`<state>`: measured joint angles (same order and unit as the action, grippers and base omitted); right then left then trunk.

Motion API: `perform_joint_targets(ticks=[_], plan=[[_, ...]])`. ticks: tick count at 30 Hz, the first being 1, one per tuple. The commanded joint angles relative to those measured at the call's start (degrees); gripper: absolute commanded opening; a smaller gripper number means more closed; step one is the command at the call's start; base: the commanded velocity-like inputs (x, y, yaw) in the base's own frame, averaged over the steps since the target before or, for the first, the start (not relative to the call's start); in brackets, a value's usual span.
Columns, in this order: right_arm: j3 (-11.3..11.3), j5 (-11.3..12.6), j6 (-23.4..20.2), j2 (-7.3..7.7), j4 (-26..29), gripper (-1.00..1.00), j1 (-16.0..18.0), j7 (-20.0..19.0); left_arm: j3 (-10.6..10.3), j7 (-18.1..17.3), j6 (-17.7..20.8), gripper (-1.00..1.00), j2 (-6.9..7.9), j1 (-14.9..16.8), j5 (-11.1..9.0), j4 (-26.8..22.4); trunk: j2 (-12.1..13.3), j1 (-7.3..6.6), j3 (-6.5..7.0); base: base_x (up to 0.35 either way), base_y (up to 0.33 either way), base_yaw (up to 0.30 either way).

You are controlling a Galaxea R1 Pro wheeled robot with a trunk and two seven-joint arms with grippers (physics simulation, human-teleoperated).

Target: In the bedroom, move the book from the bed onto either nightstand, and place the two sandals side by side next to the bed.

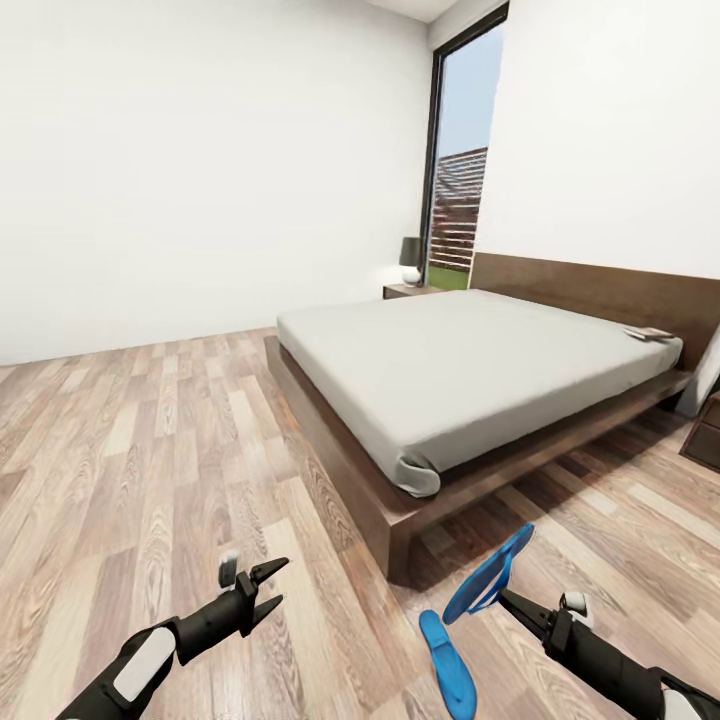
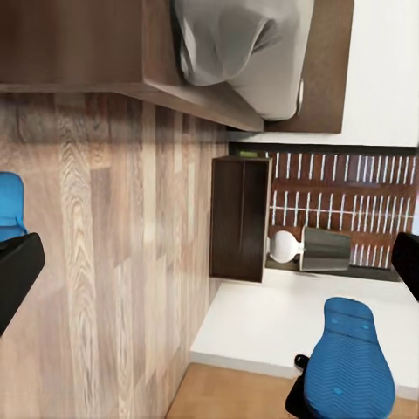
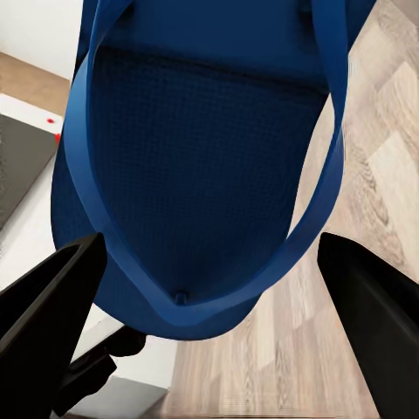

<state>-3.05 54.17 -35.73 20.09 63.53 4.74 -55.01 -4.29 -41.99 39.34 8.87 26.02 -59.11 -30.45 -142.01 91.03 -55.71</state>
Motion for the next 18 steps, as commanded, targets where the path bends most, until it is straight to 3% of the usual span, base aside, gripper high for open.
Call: perform_joint_targets(ticks=[1, 18], plan=[[0.0, 0.3, -0.4, 0.01, 0.0, -1.0, 0.0, 0.0, -0.3, 0.0, 0.3, 1.0, 0.03, 0.0, -0.5, 0.0, 0.0, -0.01, -0.08, 0.0, 0.0, 0.231], [0.0, 0.2, -0.4, -0.04, 0.0, -1.0, 0.0, 0.0, -0.3, 0.0, 0.3, 1.0, 0.01, 0.0, -0.5, 0.0, 0.0, -0.01, -0.48, 0.0, 0.0, 0.219]])
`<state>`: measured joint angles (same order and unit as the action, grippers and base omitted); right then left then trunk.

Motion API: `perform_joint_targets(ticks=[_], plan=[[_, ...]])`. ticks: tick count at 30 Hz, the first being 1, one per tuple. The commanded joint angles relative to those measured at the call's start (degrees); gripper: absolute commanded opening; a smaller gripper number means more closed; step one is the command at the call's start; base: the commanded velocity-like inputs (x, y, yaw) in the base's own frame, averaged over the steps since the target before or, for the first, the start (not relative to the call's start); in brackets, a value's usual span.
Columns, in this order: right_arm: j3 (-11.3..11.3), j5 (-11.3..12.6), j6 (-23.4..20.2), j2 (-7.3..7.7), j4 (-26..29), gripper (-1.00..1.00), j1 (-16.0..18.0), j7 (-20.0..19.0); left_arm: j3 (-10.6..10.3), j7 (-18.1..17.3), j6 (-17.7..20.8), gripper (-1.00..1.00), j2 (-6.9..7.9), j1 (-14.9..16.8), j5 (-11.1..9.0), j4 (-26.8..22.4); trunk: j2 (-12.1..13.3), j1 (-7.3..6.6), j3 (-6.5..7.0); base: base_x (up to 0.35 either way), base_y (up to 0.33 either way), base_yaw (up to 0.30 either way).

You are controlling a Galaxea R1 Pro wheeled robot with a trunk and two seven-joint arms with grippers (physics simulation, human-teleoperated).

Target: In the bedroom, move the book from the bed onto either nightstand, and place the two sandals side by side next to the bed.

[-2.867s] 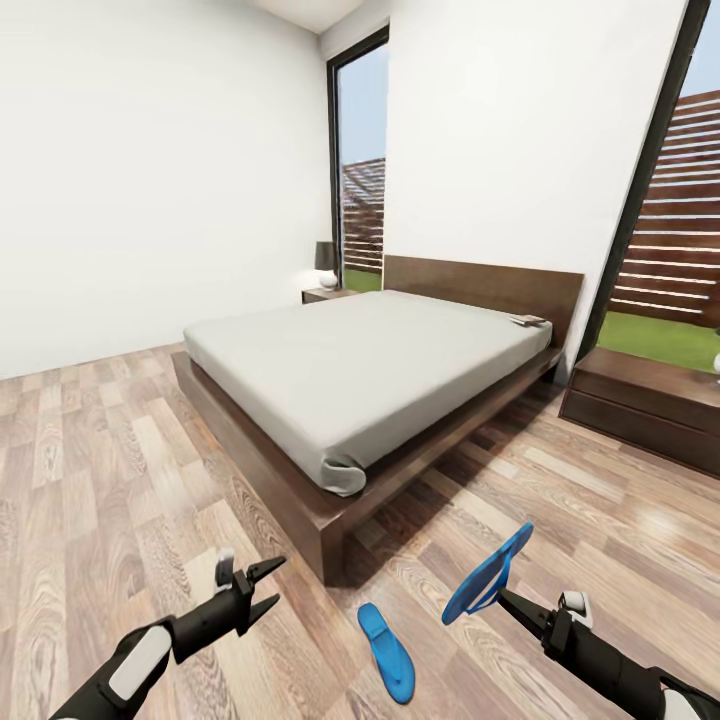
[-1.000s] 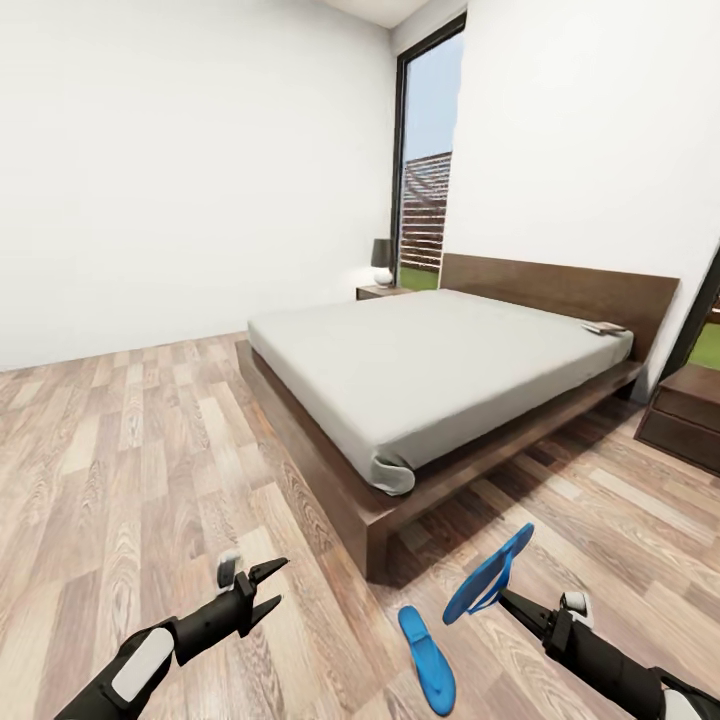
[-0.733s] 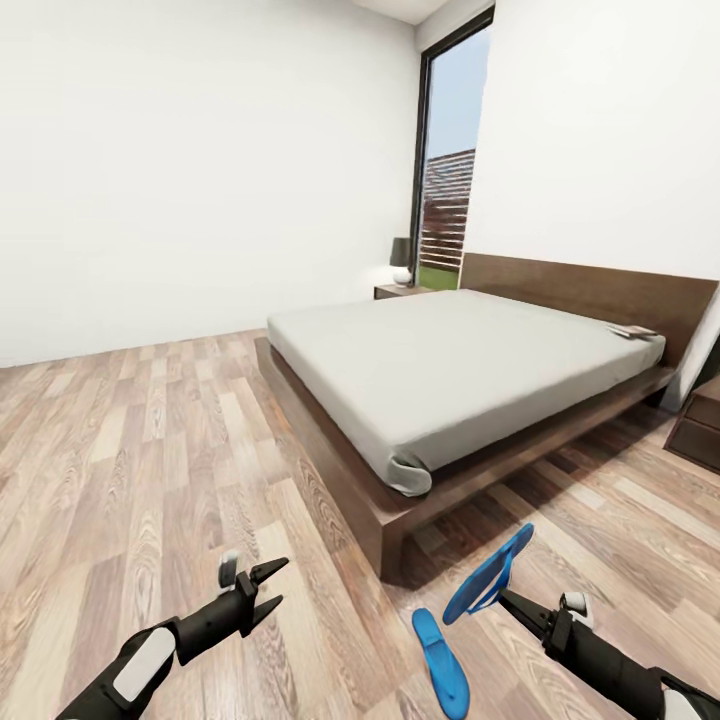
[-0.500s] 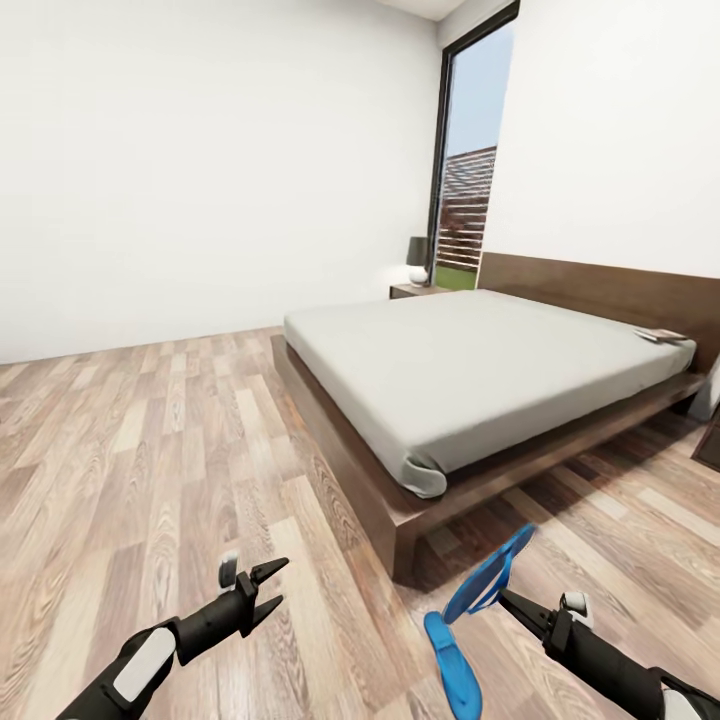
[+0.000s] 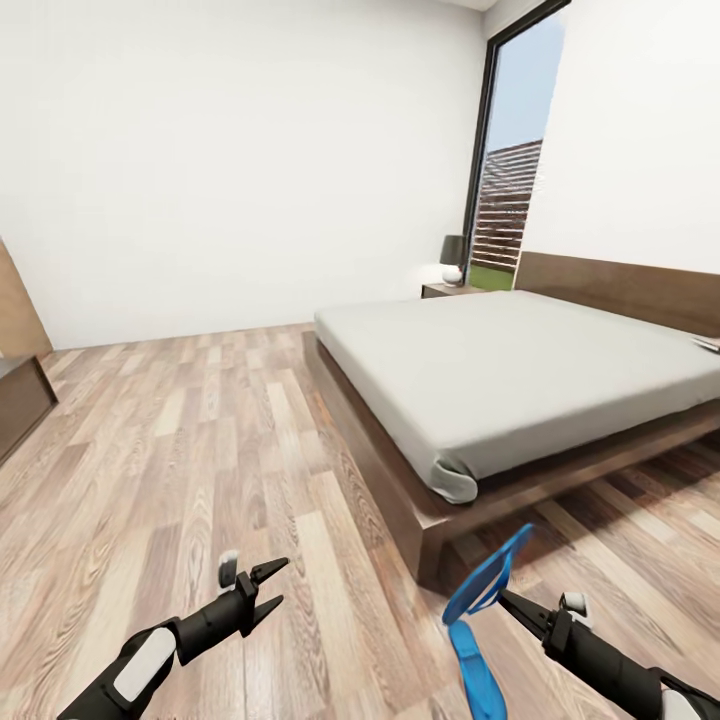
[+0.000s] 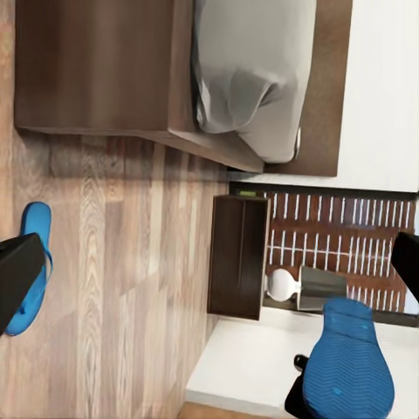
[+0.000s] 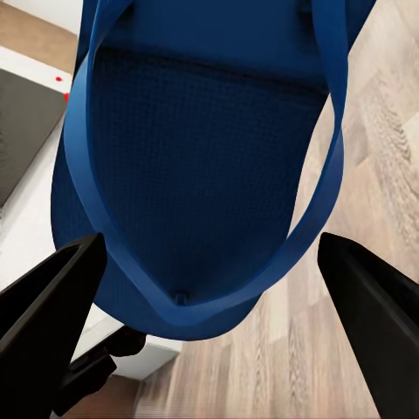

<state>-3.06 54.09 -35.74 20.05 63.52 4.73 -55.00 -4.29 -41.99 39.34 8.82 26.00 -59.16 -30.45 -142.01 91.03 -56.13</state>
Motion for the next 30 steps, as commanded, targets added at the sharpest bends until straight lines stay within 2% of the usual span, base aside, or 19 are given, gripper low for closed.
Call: perform_joint_targets(ticks=[1, 4, 15, 19, 25, 27, 30], plan=[[0.0, 0.3, -0.4, 0.01, 0.0, -1.0, 0.0, 0.0, -0.3, 0.0, 0.3, 1.0, 0.06, 0.0, -0.5, 0.0, 0.0, -0.01, -0.07, 0.0, 0.0, 0.147], [0.0, 0.3, -0.3, 0.0, 0.0, -1.0, 0.0, 0.1, -0.3, 0.0, 0.3, 1.0, 0.06, 0.0, -0.5, 0.0, 0.0, -0.01, -0.1, 0.0, 0.0, 0.064], [0.0, 0.6, -0.3, -0.01, 0.1, -1.0, 0.1, 5.1, -0.3, 0.4, 0.3, 1.0, -0.26, 0.0, -0.5, 0.0, 0.0, -0.01, -0.11, 0.0, 0.0, 0.006], [0.0, 0.4, -0.6, 0.05, 0.2, -1.0, 0.1, 9.2, -0.2, 0.8, 0.5, 1.0, -0.28, 0.1, -0.4, 0.0, 0.0, -0.01, -0.11, 0.0, 0.0, 0.0], [0.3, 0.2, -1.5, 0.04, 1.2, -1.0, 1.0, 16.8, 0.2, 3.5, 0.8, 1.0, 0.04, 0.1, -0.7, -0.1, 0.0, -0.01, -0.11, 0.0, 0.0, 0.0], [0.6, 0.0, -2.4, 0.01, 1.9, -1.0, 1.8, 18.8, 0.2, 4.0, 0.8, 1.0, 0.03, 0.0, -0.8, -0.1, 0.0, -0.01, -0.11, 0.0, 0.0, 0.0], [1.7, -0.2, -6.2, -0.07, 3.3, -1.0, 4.1, 23.9, 0.2, 4.5, 0.8, 1.0, -0.11, 0.1, -0.9, -0.1, 0.0, -0.01, -0.11, 0.0, 0.0, 0.0]])
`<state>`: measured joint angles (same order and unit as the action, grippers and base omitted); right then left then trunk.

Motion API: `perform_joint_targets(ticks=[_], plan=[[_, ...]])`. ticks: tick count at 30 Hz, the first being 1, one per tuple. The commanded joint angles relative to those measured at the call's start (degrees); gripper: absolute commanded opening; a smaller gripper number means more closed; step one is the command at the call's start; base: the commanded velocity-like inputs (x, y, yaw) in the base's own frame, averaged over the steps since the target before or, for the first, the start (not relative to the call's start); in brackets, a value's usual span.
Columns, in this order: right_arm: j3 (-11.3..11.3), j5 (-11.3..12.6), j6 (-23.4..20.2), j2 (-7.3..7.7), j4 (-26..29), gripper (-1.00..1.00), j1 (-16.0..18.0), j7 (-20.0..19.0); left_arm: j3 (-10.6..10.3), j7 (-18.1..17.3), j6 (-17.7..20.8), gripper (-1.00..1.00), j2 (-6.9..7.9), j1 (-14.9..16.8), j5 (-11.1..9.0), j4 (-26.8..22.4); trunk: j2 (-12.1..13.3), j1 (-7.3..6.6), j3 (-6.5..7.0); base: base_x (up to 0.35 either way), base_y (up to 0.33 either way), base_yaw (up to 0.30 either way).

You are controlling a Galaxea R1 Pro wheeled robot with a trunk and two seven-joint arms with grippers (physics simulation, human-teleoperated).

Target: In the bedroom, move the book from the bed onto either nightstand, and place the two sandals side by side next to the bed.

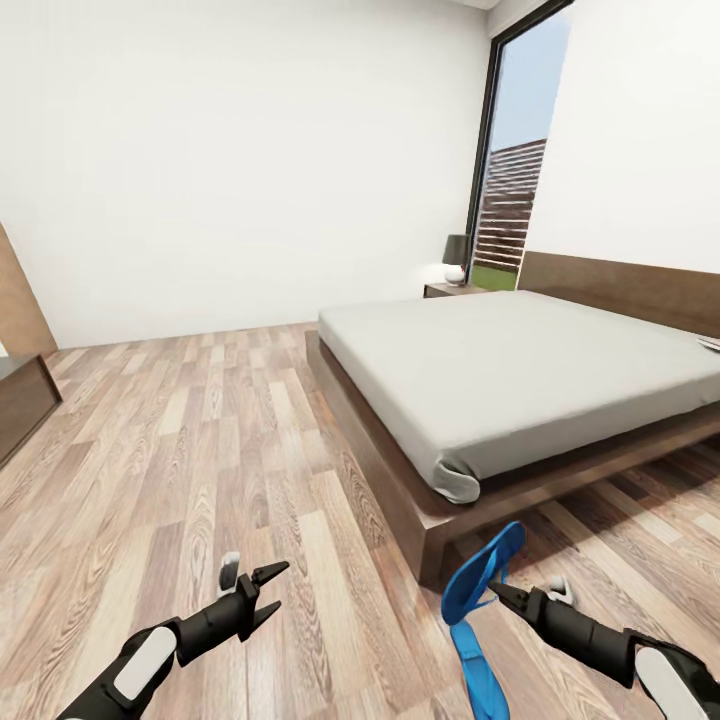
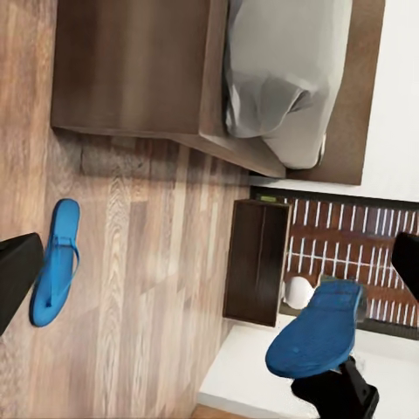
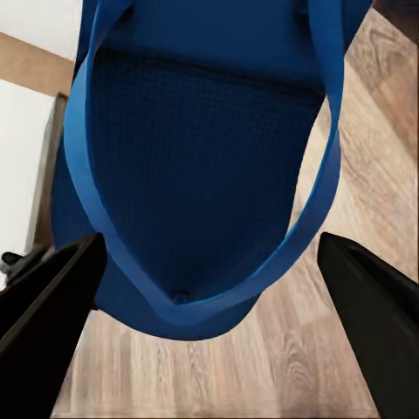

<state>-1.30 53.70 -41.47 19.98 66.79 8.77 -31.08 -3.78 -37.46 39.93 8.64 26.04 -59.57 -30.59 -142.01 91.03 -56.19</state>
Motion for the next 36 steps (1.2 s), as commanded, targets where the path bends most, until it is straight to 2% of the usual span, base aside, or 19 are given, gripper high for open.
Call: perform_joint_targets(ticks=[1, 5, 6, 7, 9, 10, 11, 12, 13, 15, 18, 20, 22, 24, 27, 28, 32, 35, 36], plan=[[0.7, 0.2, -3.1, -0.11, 0.5, -1.0, 1.3, 3.4, -0.3, 0.2, 0.2, 1.0, 0.03, 0.0, -0.5, 0.0, 0.0, -0.01, -0.06, 0.0, 0.0, 0.0], [2.5, 0.2, -9.9, -1.32, 1.1, -1.0, 4.5, 13.4, -0.2, 0.4, 0.2, 1.0, 0.12, 0.0, -0.4, 0.0, 0.0, -0.01, -0.06, 0.0, 0.0, 0.0], [2.9, 0.1, -12.0, -2.25, 1.2, -1.0, 6.0, 17.4, -0.2, 0.5, 0.2, 1.0, 0.27, 0.0, -0.4, -0.2, 0.0, -0.01, -0.06, 0.0, 0.0, 0.0], [3.1, 0.1, -13.0, -2.79, 1.2, -1.0, 6.8, 19.5, -0.2, 0.5, 0.2, 1.0, 0.33, 0.0, -0.4, -0.3, 0.0, -0.01, -0.06, 0.0, 0.0, 0.0], [3.5, 0.0, -15.3, -4.59, 1.2, -1.0, 9.1, 25.7, -0.3, 0.5, 0.2, 1.0, 0.46, 0.0, -0.2, -0.4, 0.0, -0.01, -0.06, 0.0, 0.0, 0.0], [4.2, -0.4, -16.3, -5.95, 1.1, -1.0, 10.7, 30.3, -0.5, 0.5, 0.3, 1.0, 0.5, 0.0, -0.2, -0.5, 0.0, -0.01, -0.06, 0.0, 0.0, 0.0], [5.3, -1.0, -17.0, -7.3, 0.7, -1.0, 12.1, 35.1, -0.6, 0.6, 0.5, 1.0, 0.53, 0.0, -0.2, -0.5, 0.0, -0.01, -0.06, 0.0, 0.0, 0.0], [6.0, -1.2, -17.2, -7.92, 0.3, -1.0, 12.7, 37.5, -0.6, 0.6, 0.6, 1.0, 0.52, 0.0, -0.2, -0.5, 0.0, -0.01, -0.06, 0.0, 0.0, 0.0], [8.0, -1.6, -17.6, -9.48, -0.9, -1.0, 14.0, 43.9, -0.7, 0.6, 0.6, 1.0, 0.45, 0.0, -0.1, -0.6, 0.0, -0.01, -0.06, 0.0, 0.0, 0.0], [9.2, -1.9, -17.9, -10.95, -2.4, -1.0, 14.8, 48.5, -0.7, 0.6, 0.7, 1.0, 0.43, 0.0, -0.1, -0.6, 0.0, -0.01, -0.06, 0.0, 0.0, 0.0], [10.5, -2.3, -18.0, -12.85, -4.8, -1.0, 15.6, 52.2, -0.8, 0.5, 0.7, 1.0, 0.46, 0.0, -0.1, -0.6, 0.0, -0.01, -0.06, 0.0, 0.0, 0.0], [11.5, -2.9, -18.1, -13.23, -5.4, -1.0, 15.8, 53.0, -0.8, 0.5, 0.7, 1.0, 0.52, 0.0, -0.1, -0.6, 0.0, -0.01, -0.06, 0.0, 0.0, 0.0], [13.7, -5.1, -18.2, -13.33, -6.1, -1.0, 16.0, 53.8, -0.8, 0.5, 0.8, 1.0, 0.63, 0.0, -0.1, -0.6, 0.0, -0.01, -0.06, 0.0, 0.0, 0.0], [15.7, -9.5, -18.2, -13.3, -7.3, -1.0, 16.2, 54.0, -0.8, 0.5, 0.8, 1.0, 0.71, 0.0, -0.1, -0.6, 0.0, -0.01, -0.06, 0.0, 0.0, 0.0], [16.7, -13.5, -18.2, -13.23, -8.2, -1.0, 16.4, 53.6, -0.8, 0.5, 0.8, 1.0, 0.74, 0.0, -0.1, -0.6, 0.0, -0.01, -0.06, 0.0, 0.0, 0.0], [17.0, -15.0, -18.2, -13.19, -8.5, -1.0, 16.4, 52.9, -0.8, 0.4, 0.8, 1.0, 0.75, 0.0, -0.1, -0.6, 0.0, -0.01, -0.06, 0.0, 0.0, 0.0], [19.1, -17.6, -18.0, -12.52, -8.8, -1.0, 16.5, 47.7, -0.7, 0.4, 0.8, 1.0, 0.76, 0.0, -0.1, -0.6, 0.0, -0.01, -0.06, 0.0, 0.0, 0.0], [21.3, -19.6, -17.8, -10.45, -8.8, -1.0, 16.5, 43.0, -0.7, 0.4, 0.8, 1.0, 0.76, 0.0, -0.1, -0.6, 0.0, -0.01, -0.06, 0.0, 0.0, 0.0], [22.2, -21.0, -17.6, -9.42, -8.8, -1.0, 16.5, 40.2, -0.7, 0.4, 0.9, 1.0, 0.76, 0.0, -0.1, -0.6, 0.0, -0.01, -0.06, 0.0, 0.0, 0.0]])
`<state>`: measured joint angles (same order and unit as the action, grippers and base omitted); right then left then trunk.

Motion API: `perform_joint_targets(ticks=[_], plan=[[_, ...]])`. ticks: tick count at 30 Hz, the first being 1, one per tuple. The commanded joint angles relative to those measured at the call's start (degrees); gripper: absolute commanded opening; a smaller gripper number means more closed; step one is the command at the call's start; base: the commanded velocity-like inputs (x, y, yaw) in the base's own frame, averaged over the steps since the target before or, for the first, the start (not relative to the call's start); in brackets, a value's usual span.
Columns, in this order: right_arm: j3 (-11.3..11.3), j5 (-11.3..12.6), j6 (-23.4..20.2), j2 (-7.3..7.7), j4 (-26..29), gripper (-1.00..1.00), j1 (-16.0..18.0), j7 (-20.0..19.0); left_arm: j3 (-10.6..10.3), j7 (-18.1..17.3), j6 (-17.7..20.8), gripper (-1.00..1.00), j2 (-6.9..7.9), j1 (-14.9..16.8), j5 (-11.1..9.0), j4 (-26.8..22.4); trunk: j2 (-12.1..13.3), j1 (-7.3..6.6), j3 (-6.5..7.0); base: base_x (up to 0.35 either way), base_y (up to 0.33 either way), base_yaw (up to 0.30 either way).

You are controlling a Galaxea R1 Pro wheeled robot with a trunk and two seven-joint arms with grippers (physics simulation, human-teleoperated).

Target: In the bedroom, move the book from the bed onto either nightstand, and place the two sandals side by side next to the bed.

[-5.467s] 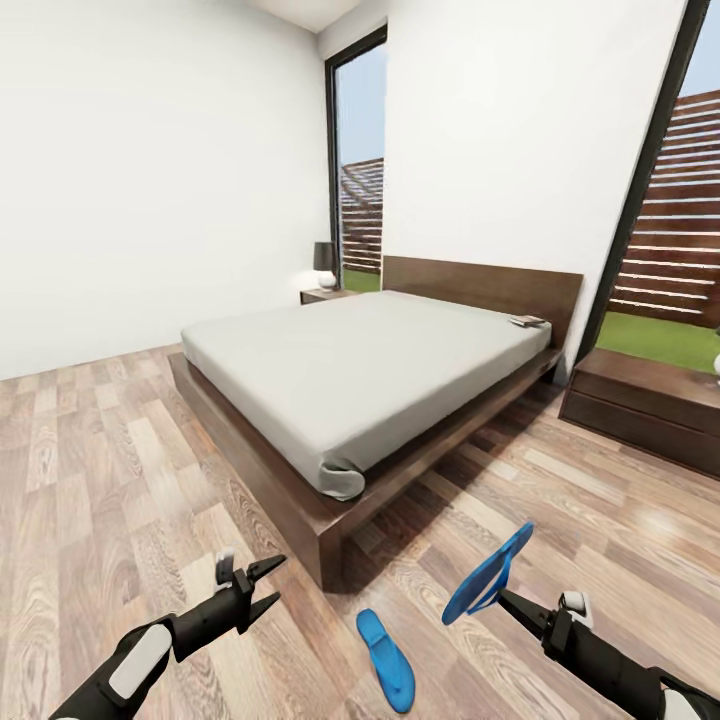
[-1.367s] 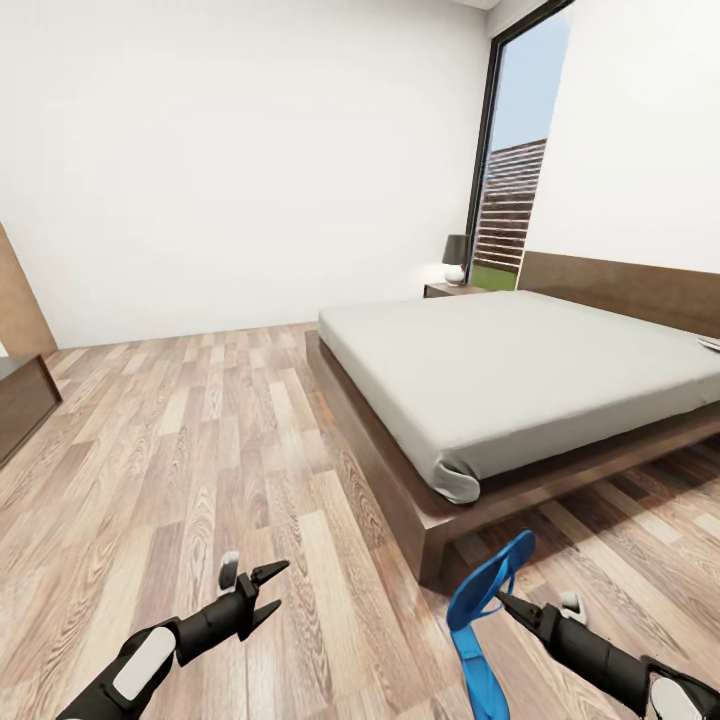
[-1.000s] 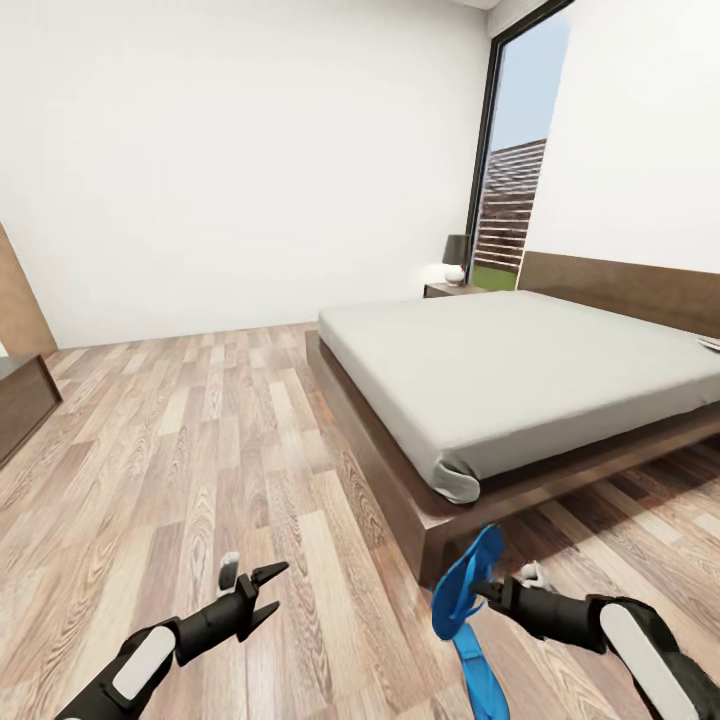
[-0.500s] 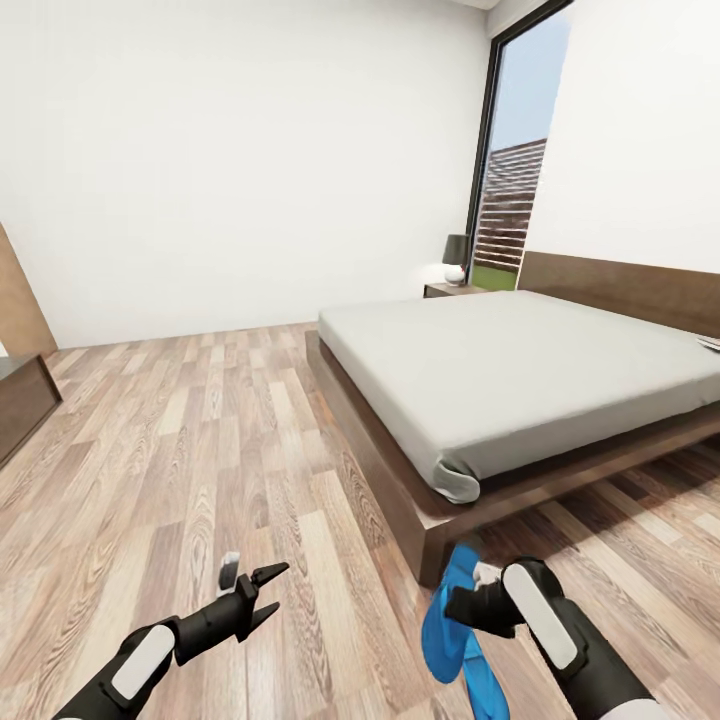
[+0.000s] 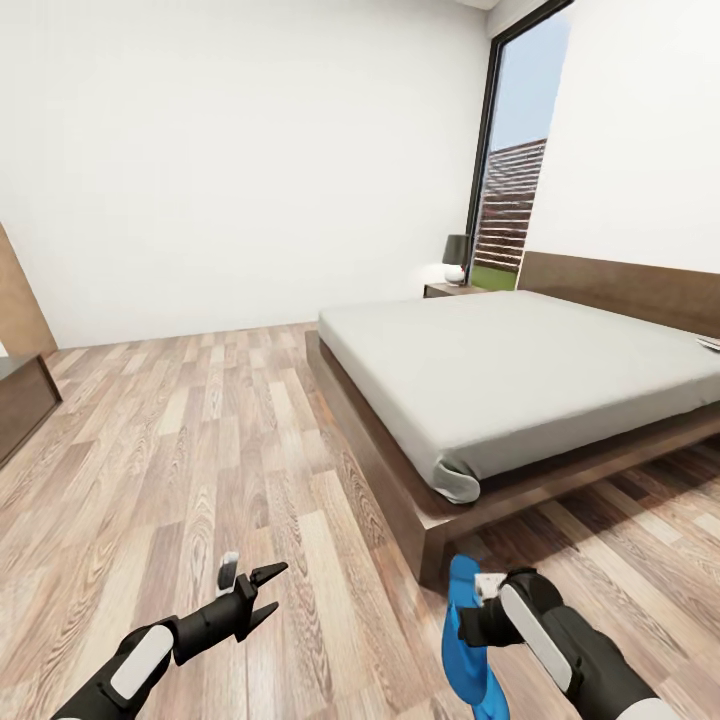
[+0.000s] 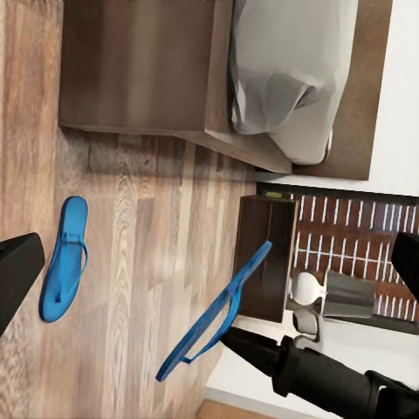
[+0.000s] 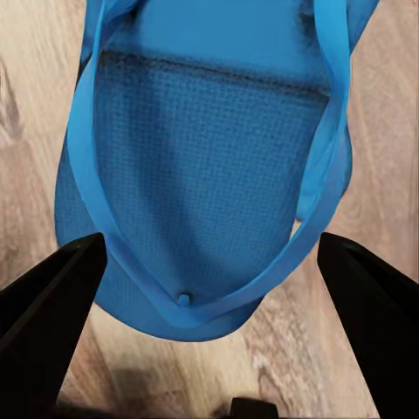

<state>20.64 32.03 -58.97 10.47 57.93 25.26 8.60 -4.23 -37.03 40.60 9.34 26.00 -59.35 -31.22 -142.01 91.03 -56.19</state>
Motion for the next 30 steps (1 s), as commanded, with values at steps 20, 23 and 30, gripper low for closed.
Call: perform_joint_targets(ticks=[20, 23, 30], plan=[[1.5, -22.5, 7.4, 1.66, -1.8, -1.0, 3.1, -21.4, -0.3, -0.1, 0.2, 1.0, -0.13, 0.1, -0.4, -0.1, -1.5, 1.08, -4.36, 0.0, 0.0, 0.0], [1.4, -22.6, 7.2, 1.25, -4.8, -1.0, 5.3, -21.8, -0.2, -0.1, 0.1, 1.0, -0.15, 0.0, -0.5, -0.1, -1.5, 1.16, -5.03, 0.0, 0.0, 0.0], [1.4, -22.5, 4.7, -2.17, -16.7, -1.0, 12.7, -21.4, 0.1, -0.2, 0.0, 1.0, -0.34, 0.1, -0.6, -0.2, -1.6, 1.34, -6.58, 0.0, 0.0, 0.0]])
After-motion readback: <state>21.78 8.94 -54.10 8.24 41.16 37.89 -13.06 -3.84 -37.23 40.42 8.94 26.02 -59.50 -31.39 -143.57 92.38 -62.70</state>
